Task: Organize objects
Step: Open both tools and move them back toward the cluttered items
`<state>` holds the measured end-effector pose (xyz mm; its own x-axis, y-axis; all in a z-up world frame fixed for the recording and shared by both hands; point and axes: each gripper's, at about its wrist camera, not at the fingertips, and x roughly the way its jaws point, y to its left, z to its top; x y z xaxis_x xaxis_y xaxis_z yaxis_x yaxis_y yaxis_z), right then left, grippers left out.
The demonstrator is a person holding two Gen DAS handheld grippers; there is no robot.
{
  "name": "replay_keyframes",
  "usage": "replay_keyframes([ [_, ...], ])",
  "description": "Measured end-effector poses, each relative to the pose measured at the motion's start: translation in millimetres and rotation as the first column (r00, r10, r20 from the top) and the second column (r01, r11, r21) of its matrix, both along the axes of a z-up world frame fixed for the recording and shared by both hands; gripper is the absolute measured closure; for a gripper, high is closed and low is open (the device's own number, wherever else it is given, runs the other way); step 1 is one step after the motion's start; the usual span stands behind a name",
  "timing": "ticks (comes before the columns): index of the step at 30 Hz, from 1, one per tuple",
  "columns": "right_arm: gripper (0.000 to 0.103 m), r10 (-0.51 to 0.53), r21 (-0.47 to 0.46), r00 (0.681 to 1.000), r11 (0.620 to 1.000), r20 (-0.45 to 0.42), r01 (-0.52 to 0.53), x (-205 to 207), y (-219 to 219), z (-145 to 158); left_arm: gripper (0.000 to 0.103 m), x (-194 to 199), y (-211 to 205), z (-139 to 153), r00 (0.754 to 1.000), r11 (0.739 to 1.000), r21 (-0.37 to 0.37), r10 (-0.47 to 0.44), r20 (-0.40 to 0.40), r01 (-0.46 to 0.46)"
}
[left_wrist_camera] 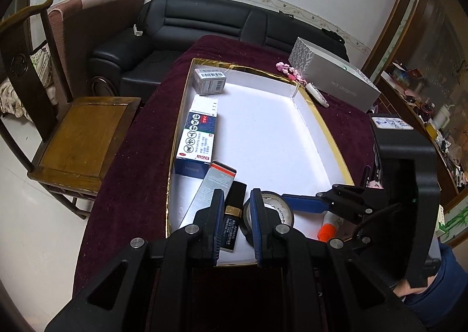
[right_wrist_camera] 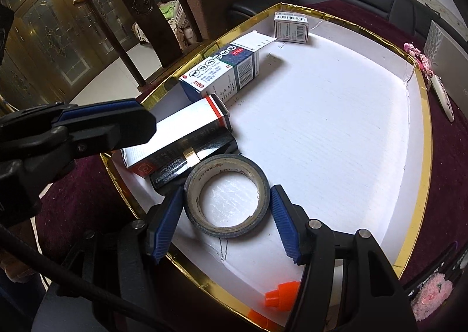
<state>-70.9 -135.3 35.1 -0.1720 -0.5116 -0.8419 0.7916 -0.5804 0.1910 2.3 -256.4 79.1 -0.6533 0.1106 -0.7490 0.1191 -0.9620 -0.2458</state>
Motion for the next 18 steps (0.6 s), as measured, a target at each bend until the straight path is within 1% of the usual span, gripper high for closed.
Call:
replay_keyframes([
  [3,0.042,-0.017,-0.019,0.999,1.000,0.041,0.018,-3.7,6.7,1.9,0.088,1.9,0.1,1.2,1.000,1.000,0.003,0.004,0.000,-0.004],
  [6,0.042,-0.037,-0.029,0.999,0.999,0.027,0.038,-3.4,18.4,7.6,0.088,4.5,3.8,4.0,1.000,1.000,0.002,0.000,-0.004,0.000],
  [9,0.041,-0.055,-0.069,0.998,0.996,0.030,0.057,-1.1,35.9,16.5,0.088,4.6,11.2,6.0,1.000,1.000,-0.007,-0.005,-0.005,0.005],
  [10,0.039,-0.061,-0.080,0.998,0.995,0.036,0.063,0.2,42.3,19.6,0.088,4.4,14.8,6.8,1.000,1.000,-0.005,-0.010,-0.005,0.010],
  [18,0.039,-0.076,-0.133,0.997,0.988,0.035,0.080,6.9,77.9,31.8,0.088,2.4,51.8,10.4,0.999,0.998,-0.031,-0.053,0.003,0.053],
])
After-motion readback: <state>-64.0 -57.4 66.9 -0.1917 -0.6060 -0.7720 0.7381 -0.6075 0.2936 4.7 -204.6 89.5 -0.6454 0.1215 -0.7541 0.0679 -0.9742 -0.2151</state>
